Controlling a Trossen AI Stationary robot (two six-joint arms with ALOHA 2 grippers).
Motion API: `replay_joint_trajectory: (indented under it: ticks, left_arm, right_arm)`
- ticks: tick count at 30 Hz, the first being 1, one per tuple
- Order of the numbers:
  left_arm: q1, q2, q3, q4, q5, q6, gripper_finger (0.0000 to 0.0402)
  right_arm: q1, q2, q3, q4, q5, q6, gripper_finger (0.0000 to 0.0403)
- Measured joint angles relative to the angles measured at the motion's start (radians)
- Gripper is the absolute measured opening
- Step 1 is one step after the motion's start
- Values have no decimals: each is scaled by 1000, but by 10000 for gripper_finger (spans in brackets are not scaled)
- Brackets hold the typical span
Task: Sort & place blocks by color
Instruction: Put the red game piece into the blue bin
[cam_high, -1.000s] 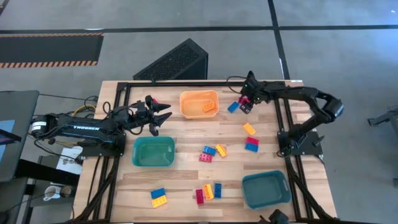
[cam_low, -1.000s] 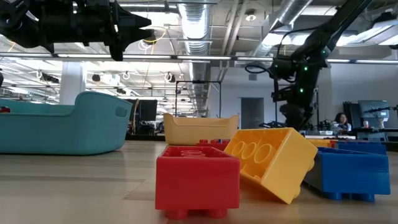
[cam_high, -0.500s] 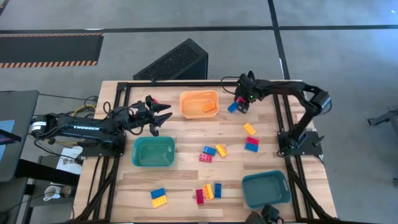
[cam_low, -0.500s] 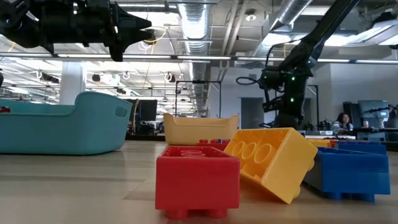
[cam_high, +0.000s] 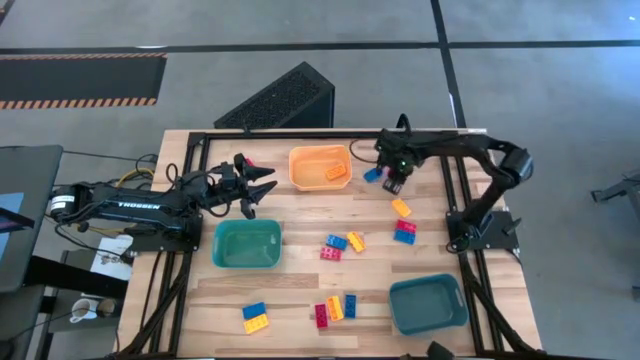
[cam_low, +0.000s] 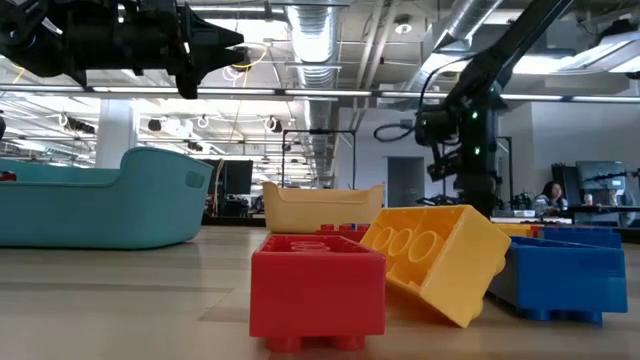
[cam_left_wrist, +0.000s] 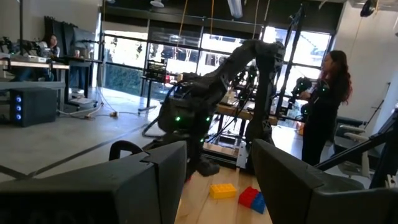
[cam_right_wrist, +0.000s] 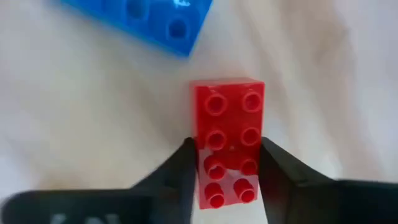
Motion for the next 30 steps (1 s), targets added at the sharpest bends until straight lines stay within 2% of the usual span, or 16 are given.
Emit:
replay_joint_trajectory:
  ticks: [4, 9, 14, 18, 23, 27, 30]
  left_arm:
    - [0, 0, 0, 3, 0, 0, 169]
    - [0, 0, 0, -1, 0, -1, 169]
    - [0, 0, 0, -3, 0, -1, 169]
    - [0, 0, 0, -2, 0, -1, 169]
    - [0, 0, 0, -1, -14, 0, 169]
    - [0, 0, 0, 0, -31, -8, 169]
    - [0, 0, 0, 9, -32, -10, 169]
  right_arm:
    - [29, -123, 7, -73, 16, 97, 109]
    - [155, -323, 5, -136, 8, 214, 109]
    - [402, -525, 7, -140, -65, 331, 119]
    - [638, -638, 7, -134, -70, 526, 121]
    - [951, -679, 8, -80, -2, 776, 120]
    - [1148, -642, 10, -72, 54, 879, 124]
    - [1260, -586, 8, -77, 45, 893, 125]
